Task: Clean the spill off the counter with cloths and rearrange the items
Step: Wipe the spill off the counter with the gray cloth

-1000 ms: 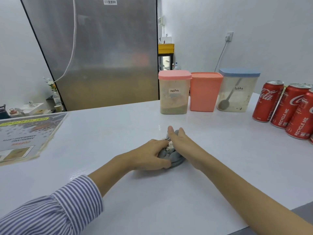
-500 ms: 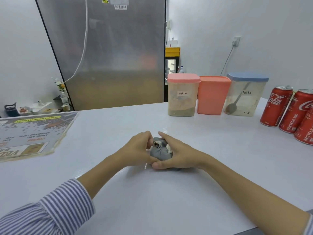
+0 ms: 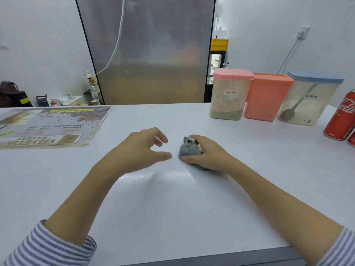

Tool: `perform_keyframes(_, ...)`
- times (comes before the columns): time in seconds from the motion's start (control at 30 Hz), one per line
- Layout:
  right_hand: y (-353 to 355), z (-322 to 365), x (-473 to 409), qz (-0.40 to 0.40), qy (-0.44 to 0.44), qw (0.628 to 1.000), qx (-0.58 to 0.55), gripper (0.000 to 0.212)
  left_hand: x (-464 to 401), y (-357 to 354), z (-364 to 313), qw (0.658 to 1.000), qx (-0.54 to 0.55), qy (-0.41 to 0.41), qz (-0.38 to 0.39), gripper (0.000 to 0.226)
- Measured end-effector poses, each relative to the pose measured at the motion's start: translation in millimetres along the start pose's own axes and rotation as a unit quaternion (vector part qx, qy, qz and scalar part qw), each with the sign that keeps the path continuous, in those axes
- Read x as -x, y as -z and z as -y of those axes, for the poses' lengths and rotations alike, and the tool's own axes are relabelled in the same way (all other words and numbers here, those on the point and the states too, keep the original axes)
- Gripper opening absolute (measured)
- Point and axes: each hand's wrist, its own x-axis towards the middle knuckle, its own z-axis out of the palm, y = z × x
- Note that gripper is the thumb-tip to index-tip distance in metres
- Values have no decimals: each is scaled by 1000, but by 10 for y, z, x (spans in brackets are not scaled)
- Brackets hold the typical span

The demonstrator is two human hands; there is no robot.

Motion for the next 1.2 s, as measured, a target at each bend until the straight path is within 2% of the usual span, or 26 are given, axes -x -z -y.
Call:
perform_keyframes(0.1, -153, 143, 275, 37, 44, 998, -34, 43, -49, -132, -10, 995, 32, 4, -97, 26)
perform_keyframes(0.2, -43, -11, 534, 56, 58, 996, -34, 44, -130, -228, 12, 985, 54, 10, -162, 25)
perform_keyframes(0.27, 109, -166, 562, 36, 25, 998, -39, 50, -136, -264, 83, 980, 50, 12, -194, 23)
perform_keyframes(0.37, 182, -240, 357, -28, -30, 998, -46, 48, -120, -321, 201, 972, 32, 29, -230, 21)
perform_keyframes(0.47, -15, -70, 192, -39, -5, 999, -34, 40, -166, -401, 230, 968, 19, 31, -247, 21)
perform_keyframes(0.57, -125, 61, 325, 7, 44, 997, -67, 34, -207, -459, 206, 970, -5, 25, -241, 21)
perform_keyframes(0.67, 15, -5, 454, 43, 3, 988, -149, 31, -151, -423, 167, 978, -7, 40, -205, 24)
perform_keyframes(0.73, 186, -46, 474, 27, -50, 969, -242, 20, -37, -310, 98, 988, -9, 72, -140, 32)
perform_keyframes(0.83, 442, -142, 460, -47, -113, 941, -315, 22, 254, -151, -40, 991, 20, 126, -36, 41)
perform_keyframes(0.9, 452, -219, 448, -92, -141, 952, -256, 24, 487, -141, -99, 991, 26, 131, -25, 39)
perform_keyframes(1.0, 200, -214, 414, -130, -151, 971, -135, 23, 617, -176, -98, 991, 15, 120, -50, 33)
perform_keyframes(1.07, 3, -103, 419, -111, -105, 987, -47, 34, 512, -199, -42, 990, 17, 118, -79, 30)
perform_keyframes(1.2, -183, 97, 559, -78, -51, 995, -18, 37, 102, -379, 134, 986, -4, 96, -138, 29)
